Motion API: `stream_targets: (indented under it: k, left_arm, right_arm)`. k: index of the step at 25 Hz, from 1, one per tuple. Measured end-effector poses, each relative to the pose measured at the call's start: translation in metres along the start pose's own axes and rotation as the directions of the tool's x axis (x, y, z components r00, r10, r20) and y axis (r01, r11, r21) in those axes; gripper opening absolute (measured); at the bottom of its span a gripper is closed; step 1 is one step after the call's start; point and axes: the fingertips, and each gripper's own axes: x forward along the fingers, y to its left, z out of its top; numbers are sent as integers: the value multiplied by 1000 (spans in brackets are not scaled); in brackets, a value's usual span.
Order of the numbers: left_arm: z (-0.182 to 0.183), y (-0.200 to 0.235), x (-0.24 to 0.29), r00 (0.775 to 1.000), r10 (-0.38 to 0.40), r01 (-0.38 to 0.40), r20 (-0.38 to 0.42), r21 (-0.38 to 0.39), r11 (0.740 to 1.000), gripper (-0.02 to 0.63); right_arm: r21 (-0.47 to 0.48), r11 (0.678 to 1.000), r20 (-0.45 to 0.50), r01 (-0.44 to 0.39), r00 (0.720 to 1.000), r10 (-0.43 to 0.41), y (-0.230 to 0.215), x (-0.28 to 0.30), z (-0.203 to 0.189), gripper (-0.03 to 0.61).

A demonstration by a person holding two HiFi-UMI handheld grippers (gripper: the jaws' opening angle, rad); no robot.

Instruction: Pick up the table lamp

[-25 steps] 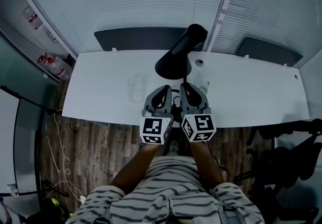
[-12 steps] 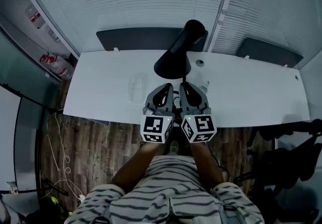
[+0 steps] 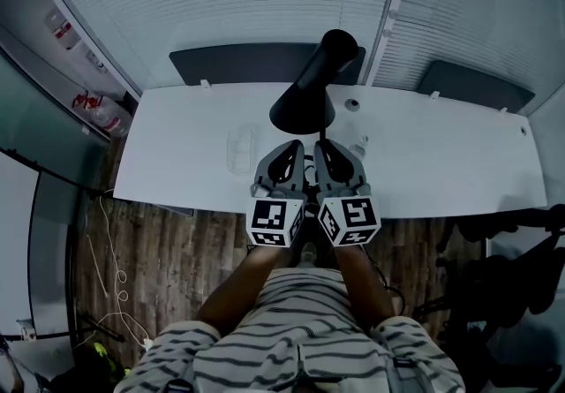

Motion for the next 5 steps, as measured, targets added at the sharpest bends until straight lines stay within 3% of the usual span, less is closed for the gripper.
stream_targets:
  k: [5]
  left_arm:
    - [1,-2,2,1000,1,-1,4,1,1000,3]
  right_arm:
    - [-5,1000,4,4,1000,-4,-7,0,1,48]
